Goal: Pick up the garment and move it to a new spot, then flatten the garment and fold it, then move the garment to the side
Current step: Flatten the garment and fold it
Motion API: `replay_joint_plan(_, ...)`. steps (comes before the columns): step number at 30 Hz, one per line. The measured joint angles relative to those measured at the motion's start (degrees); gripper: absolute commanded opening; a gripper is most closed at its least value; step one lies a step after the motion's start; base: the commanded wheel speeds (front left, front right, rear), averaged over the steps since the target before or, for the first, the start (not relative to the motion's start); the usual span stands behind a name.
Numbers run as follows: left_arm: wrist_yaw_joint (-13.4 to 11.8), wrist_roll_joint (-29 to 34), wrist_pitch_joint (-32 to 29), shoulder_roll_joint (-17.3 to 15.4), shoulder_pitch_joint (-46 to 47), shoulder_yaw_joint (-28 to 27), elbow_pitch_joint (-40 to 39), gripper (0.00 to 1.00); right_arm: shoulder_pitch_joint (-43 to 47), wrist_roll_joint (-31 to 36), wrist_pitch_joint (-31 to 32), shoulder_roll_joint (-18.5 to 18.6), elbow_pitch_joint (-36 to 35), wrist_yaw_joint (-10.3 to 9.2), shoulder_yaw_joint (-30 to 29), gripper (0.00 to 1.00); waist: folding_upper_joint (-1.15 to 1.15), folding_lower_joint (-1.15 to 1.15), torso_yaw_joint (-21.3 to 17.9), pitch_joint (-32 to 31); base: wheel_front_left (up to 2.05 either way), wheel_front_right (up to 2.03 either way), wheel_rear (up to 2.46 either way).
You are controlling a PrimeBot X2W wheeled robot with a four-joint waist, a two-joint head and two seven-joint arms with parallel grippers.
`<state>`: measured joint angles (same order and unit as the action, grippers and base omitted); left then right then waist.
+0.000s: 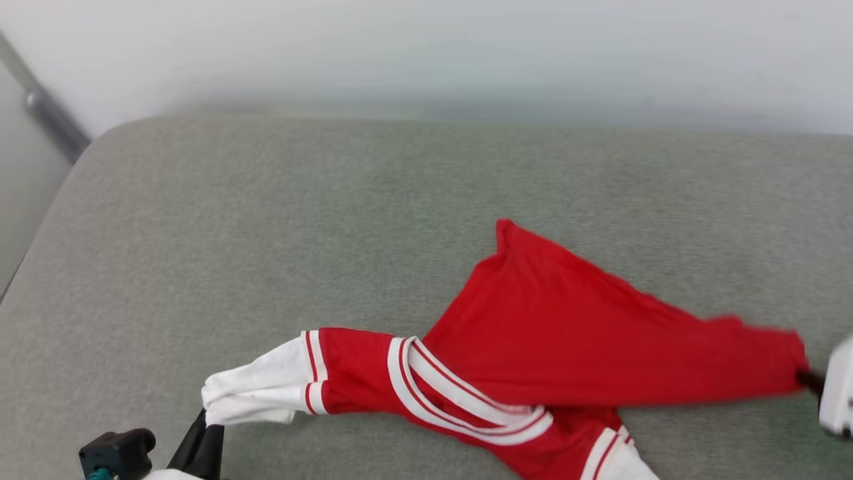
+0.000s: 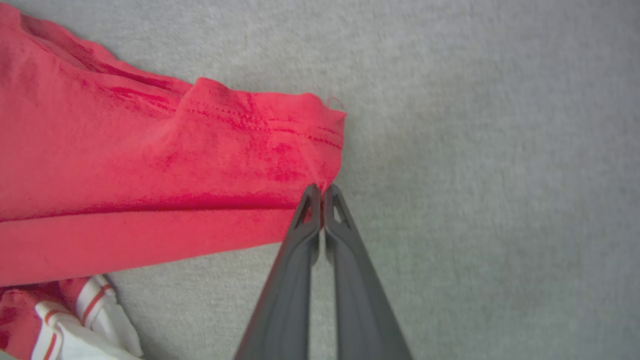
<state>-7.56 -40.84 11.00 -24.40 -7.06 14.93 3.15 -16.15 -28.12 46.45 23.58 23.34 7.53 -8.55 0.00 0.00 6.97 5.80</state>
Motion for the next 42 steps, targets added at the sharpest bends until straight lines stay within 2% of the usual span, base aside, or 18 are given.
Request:
replay_joint_plan(7, -0.19, -1.26, -0.53, -0.63, -1.99, -0.77, 1.47, 0.00, 20.39, 1.67, 1.35, -8.29, -12.16, 0.00, -9.79, 0.00, 0.00, -0.01, -4.91, -2.95, 0.00, 0.00, 0.00)
replay_joint_plan(14, -0.53, -1.34, -1.75, -1.26, -2.32, -0.43, 1.68, 0.00, 33.17, 3.07, 2.59, -18.18, -18.50, -0.01, -13.23, 0.00, 0.00, -0.01, -7.51, -4.61, 0.00, 0.00, 0.00)
replay_joint_plan(15, -0.55, -1.33, -1.79, -1.25, -2.32, -0.32, 1.55, 0.00, 33.94, 2.86, 2.24, -18.75, -18.90, -0.02, -13.12, 0.13, 0.00, -0.01, -7.72, -4.75, 0.00, 0.00, 0.00)
replay_joint_plan(16, -0.59, -1.29, -1.90, -1.24, -2.32, -0.14, 1.43, 0.00, 34.35, 1.69, 1.24, -19.28, -19.34, -0.02, -13.05, 1.00, 0.00, -0.01, -7.89, -4.87, 0.00, 0.00, 0.00)
replay_joint_plan(19, -0.77, -1.23, -2.25, -1.22, -2.31, 0.19, 0.90, 0.00, 34.46, -1.69, -3.04, -20.07, -20.53, -0.03, -11.87, 1.00, 0.00, -0.01, -8.28, -5.13, 0.00, 0.00, 0.00)
replay_joint_plan(22, -1.07, -0.88, -2.69, -1.41, -2.31, 0.68, 0.48, 0.00, 33.87, -2.43, -11.04, -20.18, -22.35, -0.03, -10.58, 1.00, 0.00, -0.01, -8.50, -5.32, 0.00, 0.00, 0.00)
replay_joint_plan(27, -1.29, -0.67, -2.97, -1.42, -2.04, 1.13, -0.86, 0.00, 30.11, -0.46, -26.40, -16.85, -23.25, -0.03, -6.94, 1.00, 0.00, -0.01, -8.05, -5.21, 0.00, 0.00, 0.00)
replay_joint_plan(30, -1.59, -0.07, -3.33, -1.59, -1.27, 1.47, -1.64, 0.00, 26.21, 1.47, -32.57, -15.78, -21.78, -0.03, -5.14, 1.00, 0.00, 0.00, -7.46, -4.68, 0.00, 0.00, 0.00)
replay_joint_plan(33, -1.77, 0.67, -3.54, -1.78, 0.02, 1.89, -2.82, 0.00, 21.78, 3.53, -33.48, -16.03, -19.90, -0.04, -3.81, 1.00, 0.00, 0.00, -6.71, -3.70, 0.00, 0.00, 0.00)
replay_joint_plan(36, -2.02, 1.41, -3.61, -1.78, 1.61, 2.31, -4.09, 0.00, 16.41, 4.45, -31.04, -14.70, -18.47, -0.03, -0.51, 1.00, 0.00, 0.00, -5.64, -2.52, 0.00, 0.00, 0.00)
replay_joint_plan(42, -1.49, 2.86, -3.45, -1.30, 5.64, 3.59, -5.69, 0.00, 5.93, 3.90, -16.24, -7.54, -16.69, -0.03, 9.14, 1.00, 0.00, 0.01, -2.85, 0.83, 0.00, 0.00, 0.00)
